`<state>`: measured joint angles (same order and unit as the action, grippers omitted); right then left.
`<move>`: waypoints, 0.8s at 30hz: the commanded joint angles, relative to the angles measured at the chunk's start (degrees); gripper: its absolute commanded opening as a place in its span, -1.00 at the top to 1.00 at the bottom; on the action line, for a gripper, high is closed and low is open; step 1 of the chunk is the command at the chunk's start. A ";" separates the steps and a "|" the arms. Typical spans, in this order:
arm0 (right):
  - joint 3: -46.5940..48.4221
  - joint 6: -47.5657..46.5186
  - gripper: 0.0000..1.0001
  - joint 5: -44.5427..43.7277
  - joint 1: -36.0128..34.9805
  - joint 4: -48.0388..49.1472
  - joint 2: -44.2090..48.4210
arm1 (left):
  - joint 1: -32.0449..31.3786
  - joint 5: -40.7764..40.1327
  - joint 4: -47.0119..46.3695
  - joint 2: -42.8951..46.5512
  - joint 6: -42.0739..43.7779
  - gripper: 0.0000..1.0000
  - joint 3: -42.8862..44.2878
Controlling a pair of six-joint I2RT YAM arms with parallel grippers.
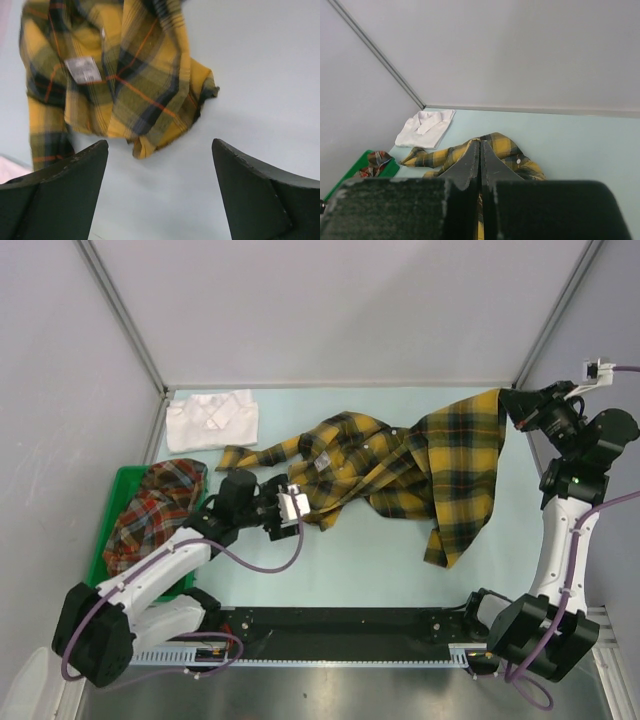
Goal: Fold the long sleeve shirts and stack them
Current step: Flatten the shirt out
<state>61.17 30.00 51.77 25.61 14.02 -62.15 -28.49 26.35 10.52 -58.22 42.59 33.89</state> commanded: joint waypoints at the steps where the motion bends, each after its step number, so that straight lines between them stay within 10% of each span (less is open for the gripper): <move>1: 5.01 2.43 1.00 -2.02 -0.03 4.61 0.01 | -4.38 -5.87 -12.70 -4.26 8.12 -0.78 -0.58; 11: 8.53 4.89 1.00 -1.84 1.90 5.84 -0.51 | -2.80 -11.23 -21.25 -15.87 10.52 -0.46 1.96; 18: 9.15 7.18 1.00 -3.16 3.40 9.88 -2.45 | 5.19 -0.69 -10.97 -16.93 -1.18 0.83 11.63; 24: 10.89 6.21 1.00 -8.95 4.54 15.41 -5.60 | 9.76 0.74 2.91 -17.28 -5.94 1.00 24.88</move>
<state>67.22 36.12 48.86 29.02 20.97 -66.00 -21.54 24.08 4.64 -75.75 41.65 50.02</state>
